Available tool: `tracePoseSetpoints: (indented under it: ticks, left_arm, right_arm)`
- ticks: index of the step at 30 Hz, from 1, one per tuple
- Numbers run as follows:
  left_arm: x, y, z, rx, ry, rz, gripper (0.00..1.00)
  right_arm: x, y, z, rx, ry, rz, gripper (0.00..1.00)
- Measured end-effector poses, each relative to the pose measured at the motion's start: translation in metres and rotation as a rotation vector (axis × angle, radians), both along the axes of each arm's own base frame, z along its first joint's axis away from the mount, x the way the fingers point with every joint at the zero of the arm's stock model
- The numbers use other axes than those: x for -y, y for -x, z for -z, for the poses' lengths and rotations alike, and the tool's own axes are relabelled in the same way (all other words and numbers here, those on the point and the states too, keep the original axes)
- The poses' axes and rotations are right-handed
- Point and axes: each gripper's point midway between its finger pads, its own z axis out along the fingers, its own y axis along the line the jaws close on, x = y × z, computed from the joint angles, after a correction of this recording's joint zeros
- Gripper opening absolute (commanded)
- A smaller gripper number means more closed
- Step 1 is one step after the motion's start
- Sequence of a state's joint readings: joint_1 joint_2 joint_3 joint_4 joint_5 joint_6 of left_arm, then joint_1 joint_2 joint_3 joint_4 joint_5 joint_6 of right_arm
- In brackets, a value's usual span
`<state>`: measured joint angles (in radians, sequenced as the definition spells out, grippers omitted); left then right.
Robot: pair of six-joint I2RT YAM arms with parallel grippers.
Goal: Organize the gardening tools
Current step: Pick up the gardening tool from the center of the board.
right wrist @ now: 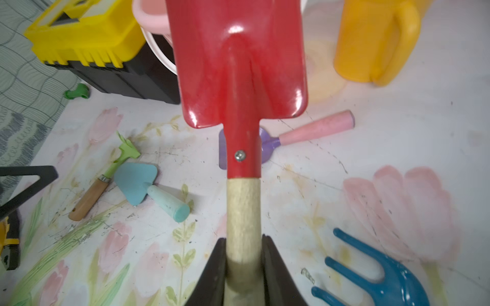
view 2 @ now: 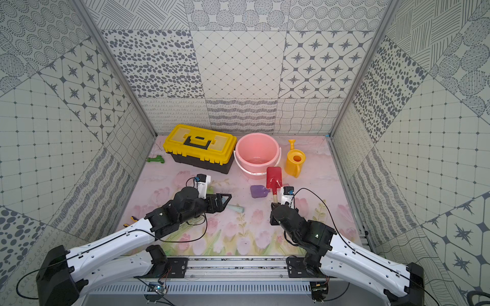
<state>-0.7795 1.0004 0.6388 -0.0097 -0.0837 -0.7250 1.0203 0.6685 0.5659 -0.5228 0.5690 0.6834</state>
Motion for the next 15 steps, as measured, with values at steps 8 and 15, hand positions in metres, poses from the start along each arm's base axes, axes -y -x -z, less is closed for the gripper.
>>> tracePoseSetpoints:
  ticks: [8,15]
  left_arm:
    - [0.054,-0.015,-0.051,0.002,0.108,0.144,0.77]
    - [0.101,-0.033,-0.066,-0.018,0.148,0.262,0.49]
  right_arm:
    - [-0.029,-0.015,-0.028,0.171,0.087,-0.136,0.00]
    - [-0.041,-0.010,-0.014,0.175,0.114,-0.223,0.00]
